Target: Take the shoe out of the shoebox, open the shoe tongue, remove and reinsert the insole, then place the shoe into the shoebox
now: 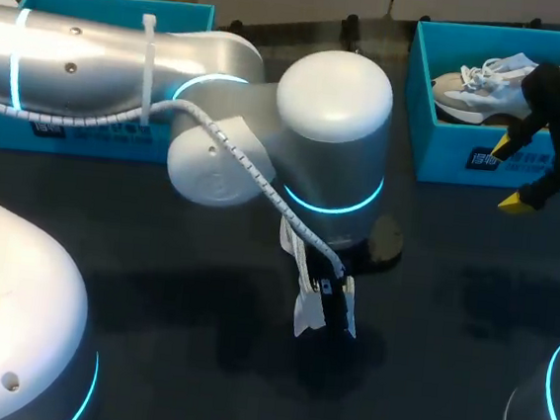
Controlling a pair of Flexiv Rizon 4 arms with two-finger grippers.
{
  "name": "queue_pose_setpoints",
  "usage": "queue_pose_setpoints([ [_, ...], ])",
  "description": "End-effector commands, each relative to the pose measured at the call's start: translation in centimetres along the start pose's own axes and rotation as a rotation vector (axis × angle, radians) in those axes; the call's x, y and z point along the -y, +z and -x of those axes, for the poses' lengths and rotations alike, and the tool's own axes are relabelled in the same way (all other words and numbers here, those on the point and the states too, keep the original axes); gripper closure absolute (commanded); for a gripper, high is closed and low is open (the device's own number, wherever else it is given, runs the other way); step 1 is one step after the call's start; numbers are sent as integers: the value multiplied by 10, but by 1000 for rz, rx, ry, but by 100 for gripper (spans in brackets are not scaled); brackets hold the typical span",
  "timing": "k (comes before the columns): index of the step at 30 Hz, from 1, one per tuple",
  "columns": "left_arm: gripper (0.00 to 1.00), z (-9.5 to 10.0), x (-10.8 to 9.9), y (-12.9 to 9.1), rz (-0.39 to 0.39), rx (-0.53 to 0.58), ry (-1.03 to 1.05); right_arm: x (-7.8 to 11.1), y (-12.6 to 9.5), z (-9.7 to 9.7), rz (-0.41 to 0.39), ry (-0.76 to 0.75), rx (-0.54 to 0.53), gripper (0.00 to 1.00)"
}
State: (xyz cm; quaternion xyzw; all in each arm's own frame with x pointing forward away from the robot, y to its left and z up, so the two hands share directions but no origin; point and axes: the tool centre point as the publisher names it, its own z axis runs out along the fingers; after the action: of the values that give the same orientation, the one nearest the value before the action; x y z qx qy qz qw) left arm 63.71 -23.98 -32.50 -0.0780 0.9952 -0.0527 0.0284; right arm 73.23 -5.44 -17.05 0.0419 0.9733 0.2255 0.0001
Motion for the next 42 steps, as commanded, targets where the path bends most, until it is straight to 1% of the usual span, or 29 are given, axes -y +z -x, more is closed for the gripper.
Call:
queue_pose_setpoints([
  [1, 0, -4, 9, 14, 26, -2, 21, 0, 1, 2, -2, 1, -3, 0],
  [4, 0, -9, 10, 26, 62, -11, 45, 0, 1, 2, -2, 1, -3, 0],
  [7, 0, -11, 8, 34, 77, -25, 42, 0, 1, 2, -2, 1, -3, 0],
  [15, 3, -10, -1, 42, 100, -42, 37, 0, 1, 2, -2, 1, -3, 0],
  [19, 8, -11, -7, 47, 117, -54, 42, 0, 1, 2, -2, 1, -3, 0],
  [22, 11, -12, -9, 50, 131, -62, 50, 0, 1, 2, -2, 1, -3, 0],
  [23, 13, -13, -8, 53, 138, -67, 52, 0, 1, 2, -2, 1, -3, 0],
  [26, 14, -14, -9, 56, 146, -74, 54, 0, 1, 2, -2, 1, -3, 0],
  [33, 19, -12, -6, 64, 162, -72, 50, 0, 1, 2, -2, 1, -3, 0],
  [36, 24, -11, -4, 67, 168, -74, 46, 0, 1, 2, -2, 1, -3, 0],
  [37, 27, -11, -3, 69, 172, -74, 45, 0, 1, 2, -2, 1, -3, 0],
  [38, 28, -11, -3, 69, 173, -74, 45, 0, 1, 2, -2, 1, -3, 0],
  [39, 35, -11, -3, 71, 177, -77, 41, 0, 1, 2, -2, 1, -3, 0],
  [40, 46, -11, -3, 72, 178, -80, 40, 0, 1, 2, -2, 1, -3, 0],
  [42, 54, -12, -4, 73, 181, -83, 38, 0, 1, 2, -2, 1, -3, 0],
])
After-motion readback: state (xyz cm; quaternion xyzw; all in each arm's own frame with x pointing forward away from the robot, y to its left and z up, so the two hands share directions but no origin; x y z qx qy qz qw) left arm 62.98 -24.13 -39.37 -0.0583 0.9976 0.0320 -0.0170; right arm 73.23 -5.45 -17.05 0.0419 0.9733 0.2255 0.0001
